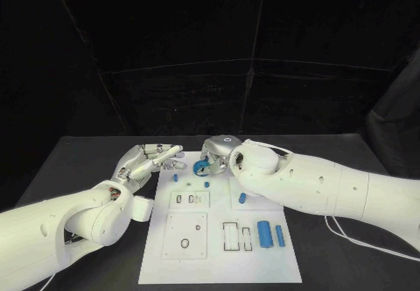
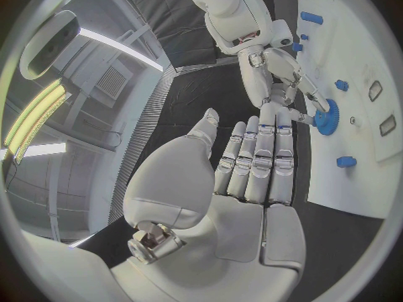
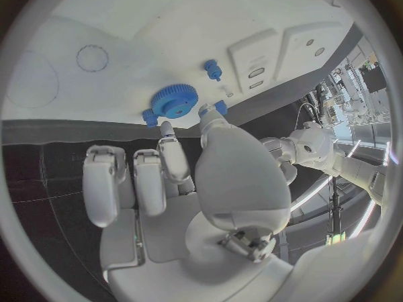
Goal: Assemble the parts on the task board
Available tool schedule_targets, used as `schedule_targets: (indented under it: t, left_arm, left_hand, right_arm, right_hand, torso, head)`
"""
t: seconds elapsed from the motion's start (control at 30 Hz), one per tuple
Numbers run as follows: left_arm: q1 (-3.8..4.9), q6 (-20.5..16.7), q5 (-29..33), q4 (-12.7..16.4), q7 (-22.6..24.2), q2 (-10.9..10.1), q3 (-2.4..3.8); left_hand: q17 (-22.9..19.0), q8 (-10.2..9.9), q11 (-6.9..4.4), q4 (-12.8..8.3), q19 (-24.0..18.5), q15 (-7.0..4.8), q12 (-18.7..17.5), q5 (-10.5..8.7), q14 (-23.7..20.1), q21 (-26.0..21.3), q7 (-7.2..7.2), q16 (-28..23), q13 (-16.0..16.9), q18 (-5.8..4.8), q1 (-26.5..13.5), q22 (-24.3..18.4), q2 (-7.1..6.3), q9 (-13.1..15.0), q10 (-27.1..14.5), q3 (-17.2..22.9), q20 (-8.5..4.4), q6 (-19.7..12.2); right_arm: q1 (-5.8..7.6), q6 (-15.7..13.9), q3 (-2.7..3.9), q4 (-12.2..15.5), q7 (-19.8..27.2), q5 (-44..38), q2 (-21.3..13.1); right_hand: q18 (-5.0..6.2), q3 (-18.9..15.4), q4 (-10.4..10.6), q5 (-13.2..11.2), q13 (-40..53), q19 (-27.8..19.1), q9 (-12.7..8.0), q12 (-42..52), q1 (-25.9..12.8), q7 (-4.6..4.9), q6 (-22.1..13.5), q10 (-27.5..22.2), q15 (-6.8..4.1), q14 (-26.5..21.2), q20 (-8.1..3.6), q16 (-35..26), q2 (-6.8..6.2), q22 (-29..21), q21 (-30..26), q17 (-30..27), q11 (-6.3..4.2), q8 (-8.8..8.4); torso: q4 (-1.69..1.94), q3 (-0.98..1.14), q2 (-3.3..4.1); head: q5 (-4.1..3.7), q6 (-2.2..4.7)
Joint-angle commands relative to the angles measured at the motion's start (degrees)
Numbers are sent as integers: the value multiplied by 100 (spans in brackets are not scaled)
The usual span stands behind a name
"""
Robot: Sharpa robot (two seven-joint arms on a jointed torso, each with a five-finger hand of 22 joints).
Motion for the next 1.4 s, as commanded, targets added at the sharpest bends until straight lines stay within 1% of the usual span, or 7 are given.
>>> schedule_targets:
  t: [0.03,0.3,0.37,0.63,0.77,1.03,1.4]
  left_arm:
    - [8,63,-16,5,3,0,5]
    - [8,68,-16,-13,9,-19,5]
    - [8,67,-16,-17,11,-31,5]
    - [8,70,-16,-43,22,-52,4]
    - [8,77,-16,-60,30,-35,4]
    - [6,82,-16,-121,39,-9,3]
    - [2,89,-16,-164,35,34,2]
  left_hand:
    - [7,-32,15,-27,5,37,-19,20,-3,-33,11,-20,-2,35,43,-7,2,-3,22,3,23,16]
    - [7,-32,15,-27,5,37,-19,20,-3,-33,11,-20,-2,35,43,-7,2,-3,22,3,23,16]
    - [7,-32,15,-27,5,37,-19,20,-3,-33,11,-20,-2,35,43,-7,2,-3,22,3,23,16]
    - [16,-42,10,-42,13,37,-34,20,-4,-41,4,-49,0,36,52,-18,20,-1,40,3,23,30]
    - [17,-42,9,-44,14,36,-34,21,-3,-41,2,-50,1,36,53,-19,22,0,44,4,23,33]
    - [21,-42,5,-51,16,34,-35,20,-1,-44,-4,-58,2,37,61,-22,30,1,56,7,23,43]
    - [23,-43,3,-55,18,33,-36,20,0,-46,-6,-62,3,37,65,-24,34,2,62,9,22,47]
  right_arm:
    - [10,5,1,40,26,82,-35]
    - [-9,-1392,-2,445,1242,1008,-613]
    - [-10,-1475,-2,579,1585,1405,-866]
    - [-10,-1187,-6,872,2422,2667,-1942]
    - [-12,-1107,-8,902,2669,2976,-2343]
    - [-36,-1082,-12,661,2925,3191,-2819]
    - [-262,-1012,-13,402,2934,3107,-2787]
  right_hand:
    - [-71,-14,49,92,31,123,7,23,-70,-4,48,-1,31,445,48,-18,48,881,-2,773,-16,18]
    - [-24,128,-238,562,96,-32,-9,69,417,4,11,11,19,405,30,-103,199,678,-86,611,-22,-22]
    - [-14,151,-327,576,73,-64,-8,33,531,8,4,-20,22,404,33,-107,197,638,-106,615,-19,-19]
    - [-11,141,-644,318,17,-78,-7,-47,851,7,-11,-74,23,413,36,-99,83,623,-122,655,-23,-19]
    - [11,88,-746,333,25,-141,-19,-44,944,-138,-138,-68,-59,404,-8,-120,27,542,-161,625,-133,-34]
    - [11,-11,-807,360,-4,-147,-28,-88,988,-131,-352,-85,-83,406,-56,-127,-9,533,-171,630,-147,-45]
    - [16,-63,-825,377,-20,-166,-26,-113,1009,-108,-463,-95,-72,404,-56,-139,3,507,-185,616,-127,-43]
  torso:
    - [-3,2,1]
    - [-16,7,-6]
    - [-29,5,-10]
    - [-138,39,-24]
    - [-162,62,-25]
    - [-148,69,-9]
    - [-135,44,-21]
  head:
    - [-1,4]
    - [-10,46]
    - [-15,61]
    - [-10,149]
    - [-59,185]
    - [-133,161]
    - [-166,63]
